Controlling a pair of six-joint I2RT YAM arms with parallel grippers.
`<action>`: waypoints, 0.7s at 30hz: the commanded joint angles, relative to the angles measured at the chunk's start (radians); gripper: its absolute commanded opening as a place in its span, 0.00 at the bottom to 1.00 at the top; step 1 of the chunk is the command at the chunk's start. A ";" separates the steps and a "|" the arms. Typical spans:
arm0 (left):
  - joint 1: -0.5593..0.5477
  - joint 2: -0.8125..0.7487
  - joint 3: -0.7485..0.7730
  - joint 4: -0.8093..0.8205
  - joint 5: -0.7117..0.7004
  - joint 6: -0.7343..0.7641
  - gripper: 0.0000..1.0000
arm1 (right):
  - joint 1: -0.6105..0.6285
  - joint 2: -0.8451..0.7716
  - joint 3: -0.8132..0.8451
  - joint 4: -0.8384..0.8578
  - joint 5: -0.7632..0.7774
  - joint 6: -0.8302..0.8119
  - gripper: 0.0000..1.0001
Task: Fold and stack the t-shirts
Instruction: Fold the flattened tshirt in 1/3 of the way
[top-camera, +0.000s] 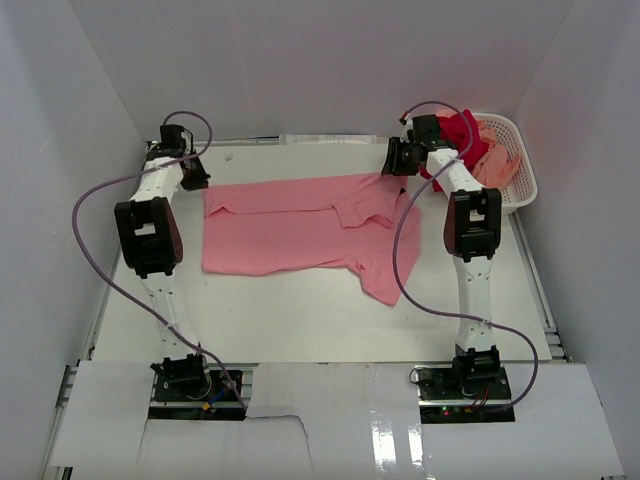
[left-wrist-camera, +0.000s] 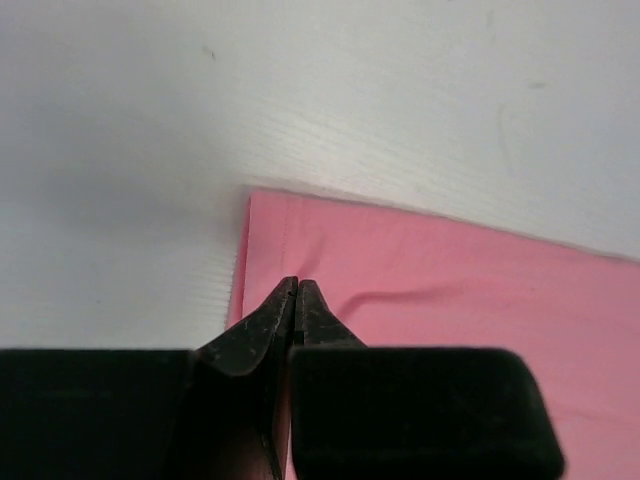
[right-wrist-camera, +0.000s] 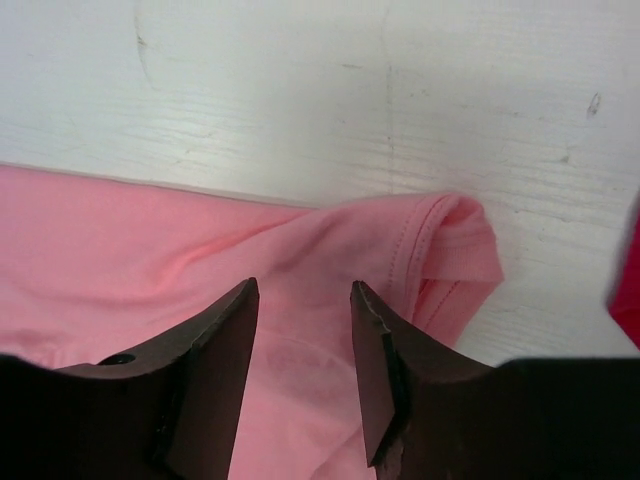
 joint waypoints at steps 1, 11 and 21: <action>-0.004 -0.180 0.103 0.009 -0.045 0.029 0.15 | -0.010 -0.137 0.033 0.060 -0.010 0.013 0.50; -0.004 -0.634 -0.412 0.214 -0.156 -0.018 0.30 | 0.079 -0.646 -0.561 0.035 0.028 0.088 0.52; 0.010 -1.102 -0.942 0.279 -0.059 -0.123 0.98 | 0.180 -1.288 -1.297 0.025 0.007 0.151 0.54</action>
